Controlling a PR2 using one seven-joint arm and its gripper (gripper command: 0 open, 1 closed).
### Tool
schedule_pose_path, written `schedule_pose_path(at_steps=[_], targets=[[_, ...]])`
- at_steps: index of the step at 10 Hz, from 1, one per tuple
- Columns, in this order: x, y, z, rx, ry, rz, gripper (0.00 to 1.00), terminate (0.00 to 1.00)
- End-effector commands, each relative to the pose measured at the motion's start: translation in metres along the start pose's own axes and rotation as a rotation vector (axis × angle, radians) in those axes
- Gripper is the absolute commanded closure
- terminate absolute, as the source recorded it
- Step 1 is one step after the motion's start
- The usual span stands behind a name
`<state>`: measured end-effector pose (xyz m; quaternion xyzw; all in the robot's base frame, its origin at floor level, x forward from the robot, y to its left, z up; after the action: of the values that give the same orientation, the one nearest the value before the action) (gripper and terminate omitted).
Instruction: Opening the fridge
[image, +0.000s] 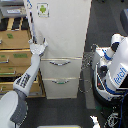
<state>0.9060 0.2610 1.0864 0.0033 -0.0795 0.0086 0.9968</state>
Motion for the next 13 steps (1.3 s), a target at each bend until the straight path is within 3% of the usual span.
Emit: schedule_pose_path(at_steps=[1, 4, 5, 6, 13], targets=[[0.009, 0.051, -0.006, 0.035, -0.029, 0.006, 0.0, 0.0], [0.025, 0.044, -0.02, -0.014, -0.01, -0.003, 0.0, 0.0], [0.038, 0.036, -0.028, -0.104, 0.007, -0.02, 0.0, 0.0], [0.037, 0.026, -0.033, -0.11, 0.026, -0.053, 1.0, 0.0], [0.019, 0.045, -0.033, -0.107, 0.035, -0.055, 1.0, 0.0]])
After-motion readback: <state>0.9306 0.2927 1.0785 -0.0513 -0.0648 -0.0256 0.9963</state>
